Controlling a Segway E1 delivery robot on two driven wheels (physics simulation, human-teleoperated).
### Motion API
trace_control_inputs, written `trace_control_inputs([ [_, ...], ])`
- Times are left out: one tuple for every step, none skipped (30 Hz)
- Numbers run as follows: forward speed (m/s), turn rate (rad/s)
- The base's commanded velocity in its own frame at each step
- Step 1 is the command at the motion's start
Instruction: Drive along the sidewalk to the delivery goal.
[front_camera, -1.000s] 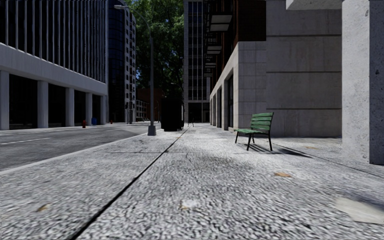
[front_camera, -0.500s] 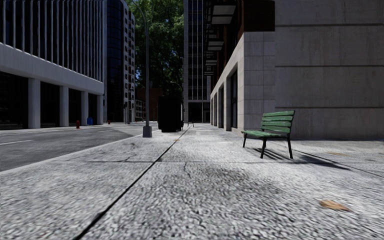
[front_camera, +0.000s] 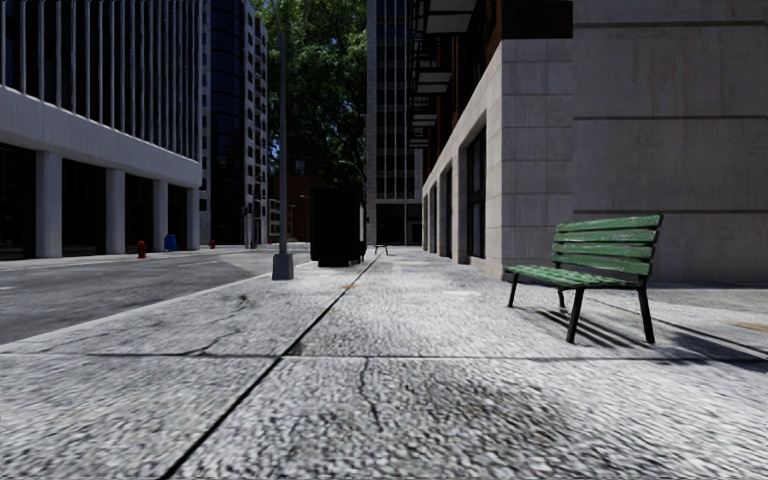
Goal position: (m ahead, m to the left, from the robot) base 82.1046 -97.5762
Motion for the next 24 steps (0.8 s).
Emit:
trace_control_inputs([
  [2.00, 0.00],
  [2.00, 0.00],
  [2.00, 0.00],
  [2.00, 0.00],
  [2.00, 0.00],
  [2.00, 0.00],
  [2.00, 0.00],
  [2.00, 0.00],
  [2.00, 0.00],
  [2.00, 0.00],
  [2.00, 0.00],
  [2.00, 0.00],
  [2.00, 0.00],
  [2.00, 0.00],
  [2.00, 0.00],
  [2.00, 0.00],
  [2.00, 0.00],
  [2.00, 0.00],
  [2.00, 0.00],
  [2.00, 0.00],
  [2.00, 0.00],
  [2.00, 0.00],
  [2.00, 0.00],
  [2.00, 0.00],
])
